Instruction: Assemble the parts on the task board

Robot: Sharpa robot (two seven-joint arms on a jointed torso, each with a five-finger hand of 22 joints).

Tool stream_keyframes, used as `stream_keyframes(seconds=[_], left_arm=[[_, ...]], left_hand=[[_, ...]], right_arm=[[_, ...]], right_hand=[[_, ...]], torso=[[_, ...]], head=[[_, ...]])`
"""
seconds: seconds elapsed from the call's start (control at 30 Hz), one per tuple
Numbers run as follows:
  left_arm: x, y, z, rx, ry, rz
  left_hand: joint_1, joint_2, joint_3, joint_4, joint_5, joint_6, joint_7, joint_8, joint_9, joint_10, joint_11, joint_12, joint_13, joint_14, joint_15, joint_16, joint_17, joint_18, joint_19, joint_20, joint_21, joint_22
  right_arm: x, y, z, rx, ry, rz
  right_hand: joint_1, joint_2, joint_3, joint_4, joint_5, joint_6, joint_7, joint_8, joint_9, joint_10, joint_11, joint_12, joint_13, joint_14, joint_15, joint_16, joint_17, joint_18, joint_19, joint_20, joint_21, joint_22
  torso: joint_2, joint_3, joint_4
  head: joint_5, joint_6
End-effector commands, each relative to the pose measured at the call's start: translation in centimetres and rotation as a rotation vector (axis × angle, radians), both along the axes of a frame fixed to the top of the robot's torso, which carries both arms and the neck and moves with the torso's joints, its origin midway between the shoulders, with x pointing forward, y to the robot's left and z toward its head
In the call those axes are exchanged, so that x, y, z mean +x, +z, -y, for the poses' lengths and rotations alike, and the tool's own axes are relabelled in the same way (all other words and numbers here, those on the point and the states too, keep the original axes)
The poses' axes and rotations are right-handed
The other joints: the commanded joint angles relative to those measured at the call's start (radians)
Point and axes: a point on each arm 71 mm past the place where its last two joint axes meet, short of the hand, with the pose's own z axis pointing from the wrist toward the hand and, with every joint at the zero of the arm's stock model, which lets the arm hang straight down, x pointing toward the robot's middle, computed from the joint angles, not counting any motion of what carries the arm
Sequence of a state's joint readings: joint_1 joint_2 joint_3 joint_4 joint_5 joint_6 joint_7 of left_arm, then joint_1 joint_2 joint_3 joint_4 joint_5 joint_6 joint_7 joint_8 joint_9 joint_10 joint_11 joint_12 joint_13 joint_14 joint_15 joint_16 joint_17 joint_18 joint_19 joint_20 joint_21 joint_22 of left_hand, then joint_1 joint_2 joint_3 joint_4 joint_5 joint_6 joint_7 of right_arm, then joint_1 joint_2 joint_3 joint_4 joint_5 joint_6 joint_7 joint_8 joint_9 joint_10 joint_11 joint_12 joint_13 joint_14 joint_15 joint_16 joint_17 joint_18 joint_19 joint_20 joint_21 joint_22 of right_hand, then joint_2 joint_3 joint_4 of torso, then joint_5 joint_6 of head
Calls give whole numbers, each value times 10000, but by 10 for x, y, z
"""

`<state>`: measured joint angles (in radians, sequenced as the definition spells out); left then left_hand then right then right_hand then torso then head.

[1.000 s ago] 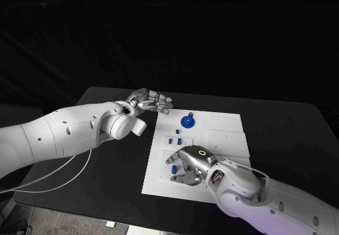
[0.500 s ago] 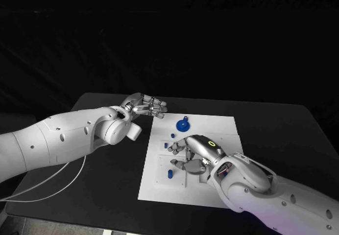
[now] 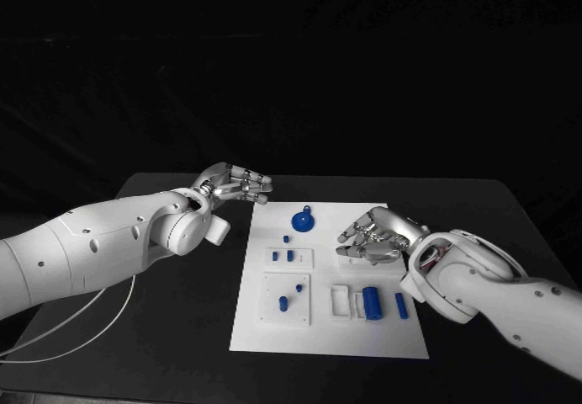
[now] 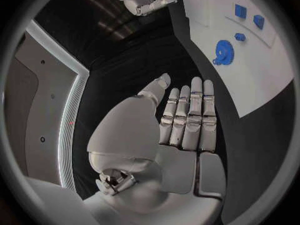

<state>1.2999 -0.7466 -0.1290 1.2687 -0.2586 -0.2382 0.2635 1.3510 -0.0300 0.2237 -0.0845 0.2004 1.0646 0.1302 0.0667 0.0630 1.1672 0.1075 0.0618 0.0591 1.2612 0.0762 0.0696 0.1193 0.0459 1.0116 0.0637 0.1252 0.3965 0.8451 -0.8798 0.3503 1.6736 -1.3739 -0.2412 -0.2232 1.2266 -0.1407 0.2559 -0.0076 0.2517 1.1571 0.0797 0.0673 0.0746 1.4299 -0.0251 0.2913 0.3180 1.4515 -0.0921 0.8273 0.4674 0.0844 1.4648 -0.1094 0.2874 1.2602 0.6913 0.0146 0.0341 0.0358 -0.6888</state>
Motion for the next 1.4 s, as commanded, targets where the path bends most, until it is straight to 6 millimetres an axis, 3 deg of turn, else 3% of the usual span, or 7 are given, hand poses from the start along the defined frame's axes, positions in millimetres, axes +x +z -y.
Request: stream_keyframes(seconds=[0.03, 0.1, 0.33, 0.7, 0.97, 1.2, 1.4], left_arm=[[-2, -2, -1, -225, -45, 318], [-2, -7, -3, -164, 89, 209], [-7, -20, -15, -262, 454, -166], [-18, -33, -14, -844, 706, -674], [-22, -44, -12, -978, 423, -1187], [-24, -47, -9, -1030, 279, -1267], [-25, -47, -10, -1111, 154, -1288]], left_hand=[[-58, 48, 94, 34, -65, 45, -24, -29, 0, 611, -195, -37, -5, 313, -116, 77, 77, -72, 118, -95, 65, 0], [-82, 0, 148, 68, -69, 36, -39, -27, 1, 745, -244, -41, -7, 435, -165, 33, 121, -147, 184, -179, 101, -1], [-153, -128, 119, 110, -89, -12, -81, -35, -2, 305, -127, -37, -6, 709, -227, 26, 227, -65, 521, -308, 444, 196], [-570, -230, -596, 484, -183, -1477, -53, -44, -25, 70, -20, -21, 7, 400, -61, -28, 203, -68, 353, -93, 225, -77], [-45, 584, -2818, 528, -345, -897, 97, -18, -5, -200, 87, -28, 8, 180, 46, -35, 228, -29, 658, 22, -176, -1196], [-184, 533, -2954, 581, -458, -976, 102, -16, -7, -259, 114, -26, 11, 106, 83, -36, 209, -37, 645, 53, -139, -1463], [-794, 115, -3406, 939, -1481, -1598, 230, -48, -32, -374, 189, -23, 16, -44, 162, -51, 182, -47, 563, 121, -194, -1585]], right_arm=[[0, -10, 13, 401, 77, -2366], [0, -10, 25, 205, -422, -2814], [-2, -19, 48, -928, -1750, -4738], [-13, -42, 53, -2751, -1571, -6440], [-20, -56, 47, -3175, -1282, -6915], [-23, -62, 35, -3042, -1209, -7006], [-23, -69, 29, -3421, -1159, -6936]], right_hand=[[-66, 314, -738, 384, 492, 162, -182, -46, 95, -693, -130, 2124, 2336, -142, -44, 837, 963, -271, 539, -134, 2547, 955], [220, 705, -802, 476, 505, 144, -178, -37, 186, -1366, -108, 3341, 3933, -390, -78, 1178, 1676, -265, 502, -124, 3388, 1355], [-417, 429, -99, 707, 511, -5, -157, -32, 468, -1592, -90, 4371, 6340, -402, -24, 1250, 3460, -232, 283, -51, 4423, 1417], [-1196, 691, -359, 641, 62, 253, -302, -32, 827, -416, -133, 6876, 8615, -74, 17, 1990, 4929, -340, 376, -17, 5009, 1525], [-1530, 343, -217, 1277, -860, -110, -162, -39, 1015, -232, 3, 7711, 9328, -24, 94, 2116, 5131, -330, 319, 40, 5417, 1556], [-1455, -33, -153, 2033, -1418, -351, -96, -38, 1072, -157, 62, 7895, 9512, -22, 124, 2176, 5212, -294, 271, 85, 5602, 1561], [-1424, -471, -228, 2815, -2027, -538, -61, -38, 1013, -216, 72, 7804, 9511, -43, 101, 2151, 5240, -302, 223, 47, 5606, 1549]], torso=[[-194, 34, -38], [-267, 35, -45], [-481, 14, -137], [-879, -146, -107], [-1046, -195, -75], [-1053, -210, -58], [-990, -209, -74]], head=[[-177, -48], [-224, -47], [-340, -109], [-858, -464], [-851, -594], [-829, -647], [-756, -635]])
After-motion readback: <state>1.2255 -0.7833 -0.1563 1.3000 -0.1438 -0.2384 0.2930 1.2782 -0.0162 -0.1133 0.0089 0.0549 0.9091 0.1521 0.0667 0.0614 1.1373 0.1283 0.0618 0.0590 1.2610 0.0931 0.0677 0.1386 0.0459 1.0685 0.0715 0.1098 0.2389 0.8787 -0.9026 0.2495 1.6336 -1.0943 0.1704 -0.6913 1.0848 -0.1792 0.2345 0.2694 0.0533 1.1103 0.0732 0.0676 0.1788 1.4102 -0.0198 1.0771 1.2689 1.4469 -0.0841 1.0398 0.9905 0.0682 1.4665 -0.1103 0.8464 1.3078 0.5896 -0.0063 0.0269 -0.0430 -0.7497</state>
